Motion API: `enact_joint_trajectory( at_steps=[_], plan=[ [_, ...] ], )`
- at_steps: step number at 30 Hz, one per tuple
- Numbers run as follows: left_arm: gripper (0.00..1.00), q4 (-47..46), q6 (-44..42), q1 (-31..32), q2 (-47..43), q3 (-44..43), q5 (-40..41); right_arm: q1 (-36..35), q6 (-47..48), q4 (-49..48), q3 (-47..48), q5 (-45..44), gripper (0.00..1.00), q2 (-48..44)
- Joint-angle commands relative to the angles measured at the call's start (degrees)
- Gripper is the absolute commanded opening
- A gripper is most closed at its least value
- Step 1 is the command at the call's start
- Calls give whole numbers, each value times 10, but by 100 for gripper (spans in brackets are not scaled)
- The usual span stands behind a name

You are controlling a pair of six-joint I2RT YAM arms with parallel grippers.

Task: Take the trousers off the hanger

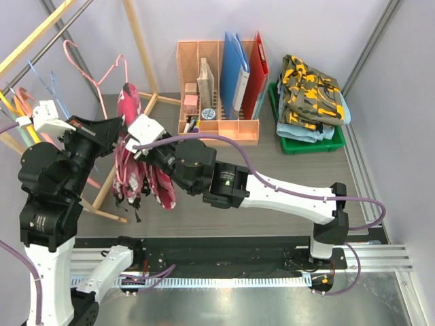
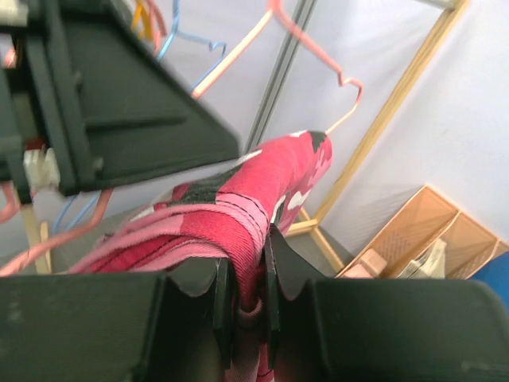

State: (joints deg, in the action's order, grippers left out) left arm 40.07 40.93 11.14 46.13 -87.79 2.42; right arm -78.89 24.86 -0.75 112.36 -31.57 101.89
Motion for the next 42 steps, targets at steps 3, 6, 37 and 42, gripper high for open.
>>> enact_joint_trajectory(
  at_steps=[3, 6, 37, 42],
  plan=[
    [0, -29, -5, -1, -24, 41, 20, 3, 69, -117, 155, -26, 1, -26],
    [0, -22, -4, -1, -31, 54, 26, 3, 106, -143, 200, -22, 1, -20],
    [0, 9, -52, -1, -17, 41, 59, 4, 119, -71, -23, -51, 1, -388],
    [0, 25, -66, -1, -21, 25, 60, 4, 235, -158, -251, -222, 1, -454]
  ],
)
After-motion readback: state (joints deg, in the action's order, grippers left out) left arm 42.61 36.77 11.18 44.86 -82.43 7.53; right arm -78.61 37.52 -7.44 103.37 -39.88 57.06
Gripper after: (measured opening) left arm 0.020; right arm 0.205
